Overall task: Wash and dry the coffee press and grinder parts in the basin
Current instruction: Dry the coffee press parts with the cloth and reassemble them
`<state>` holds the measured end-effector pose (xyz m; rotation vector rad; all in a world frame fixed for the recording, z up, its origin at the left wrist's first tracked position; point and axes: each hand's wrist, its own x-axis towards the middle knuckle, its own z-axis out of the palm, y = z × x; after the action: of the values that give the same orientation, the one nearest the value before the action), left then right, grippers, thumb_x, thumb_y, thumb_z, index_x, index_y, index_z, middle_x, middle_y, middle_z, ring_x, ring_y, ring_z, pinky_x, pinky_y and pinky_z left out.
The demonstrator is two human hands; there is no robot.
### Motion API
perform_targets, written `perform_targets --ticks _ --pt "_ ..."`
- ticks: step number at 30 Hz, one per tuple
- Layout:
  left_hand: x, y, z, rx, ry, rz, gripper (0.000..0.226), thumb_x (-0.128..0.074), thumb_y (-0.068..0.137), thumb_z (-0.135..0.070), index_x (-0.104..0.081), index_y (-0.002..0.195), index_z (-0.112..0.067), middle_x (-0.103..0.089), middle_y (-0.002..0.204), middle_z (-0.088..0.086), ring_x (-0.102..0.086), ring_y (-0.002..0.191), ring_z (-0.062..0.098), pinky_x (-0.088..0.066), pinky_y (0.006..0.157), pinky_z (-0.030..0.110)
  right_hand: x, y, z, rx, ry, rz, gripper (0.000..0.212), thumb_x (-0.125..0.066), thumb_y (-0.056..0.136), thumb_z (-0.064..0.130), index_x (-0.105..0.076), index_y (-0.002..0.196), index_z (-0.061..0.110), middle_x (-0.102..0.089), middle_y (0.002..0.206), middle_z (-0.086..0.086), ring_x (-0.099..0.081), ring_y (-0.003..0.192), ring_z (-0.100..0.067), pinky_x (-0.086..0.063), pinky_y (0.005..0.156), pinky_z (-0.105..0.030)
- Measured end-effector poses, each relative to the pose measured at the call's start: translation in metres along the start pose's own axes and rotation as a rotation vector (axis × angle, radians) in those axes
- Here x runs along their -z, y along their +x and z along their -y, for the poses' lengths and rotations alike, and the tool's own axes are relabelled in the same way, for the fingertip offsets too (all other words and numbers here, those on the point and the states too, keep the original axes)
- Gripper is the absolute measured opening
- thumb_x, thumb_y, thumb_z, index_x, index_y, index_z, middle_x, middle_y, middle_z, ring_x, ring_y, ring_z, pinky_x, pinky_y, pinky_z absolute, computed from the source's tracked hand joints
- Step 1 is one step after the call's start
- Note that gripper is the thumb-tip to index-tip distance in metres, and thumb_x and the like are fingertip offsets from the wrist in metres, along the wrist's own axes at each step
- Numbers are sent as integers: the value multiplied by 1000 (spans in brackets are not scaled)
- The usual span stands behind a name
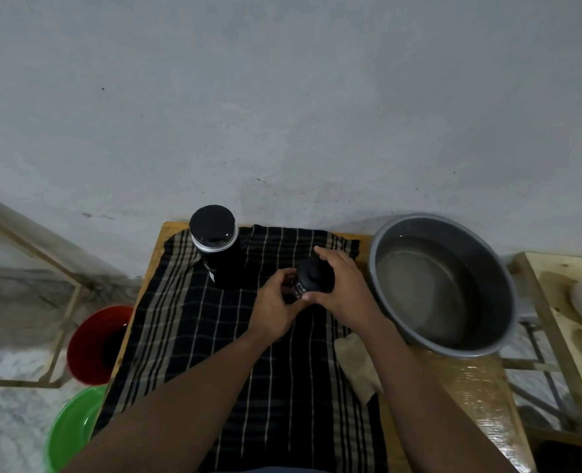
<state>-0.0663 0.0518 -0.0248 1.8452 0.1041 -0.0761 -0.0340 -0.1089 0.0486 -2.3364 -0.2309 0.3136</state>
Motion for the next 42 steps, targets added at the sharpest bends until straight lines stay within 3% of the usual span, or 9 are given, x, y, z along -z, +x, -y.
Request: perform_targets --ticks 10,14,20,24,28,34,37,39,42 --pt "7 -1 -1 11 50 74 60 -85 75 -15 -57 128 -17 -66 117 -3 -66 107 8 -53 87 16 -2 1 -8 -86 90 -14 108 -93 62 48 -36 152 29 -41 145 5 -40 132 -13 -40 110 -36" --pt "14 -1 -7 48 8 32 56 -60 83 13 -57 134 -12 -64 123 5 -63 113 14 -48 92 11 -8 -9 -16 -433 410 -176 63 -55 86 74 -59 119 20 -66 114 -4 -66 100 -20 -57 92 -46" --pt "-2 12 -28 174 -120 -40 54 -51 87 -19 -59 141 -19 -66 127 6 -63 118 26 -49 105 52 -6 1 -8 -537 729 -253 41 -44 105 46 -63 121 12 -67 113 -8 -66 103 -22 -59 85 -40" --pt "-9 24 -50 184 -141 -34 61 -46 82 -27 -59 141 -26 -68 124 3 -64 113 18 -52 101 49 3 17 0 -497 737 -298 32 -43 107 38 -63 117 15 -65 117 -6 -62 112 -22 -56 94 -43" --pt "-11 26 -57 197 -145 -13 58 -47 83 -29 -59 140 -25 -71 119 4 -68 107 23 -54 98 51 8 23 4 -468 719 -314 30 -43 108 32 -63 87 22 -64 92 2 -62 91 -14 -56 94 -44" --pt "-14 26 -66 176 -56 34 38 -46 93 -19 -61 103 -52 -68 96 5 -63 84 26 -54 81 45 2 23 -4 -448 625 -282 52 -41 108 37 -56 124 -10 -61 117 -29 -57 83 -17 -54 96 -55" --pt "-12 23 -69 196 -51 39 40 -47 101 -10 -54 129 -39 -57 112 -5 -57 102 11 -46 90 26 5 21 -2 -431 504 -284 51 -40 108 38 -54 135 -2 -57 138 -22 -59 113 -26 -44 111 -51" --pt "-9 17 -66 223 -38 13 54 -52 101 -13 -40 152 -20 -55 129 -2 -57 117 15 -46 103 32 8 19 3 -361 347 -373 51 -44 105 38 -51 144 6 -54 145 -12 -52 131 -28 -39 116 -44" --pt "7 3 -54 281 -4 -84 45 -60 97 -14 -53 141 -13 -64 116 -2 -63 103 13 -50 94 26 10 22 18 -182 171 -495 42 -55 99 32 -61 133 8 -59 129 -12 -56 120 -28 -46 107 -44"
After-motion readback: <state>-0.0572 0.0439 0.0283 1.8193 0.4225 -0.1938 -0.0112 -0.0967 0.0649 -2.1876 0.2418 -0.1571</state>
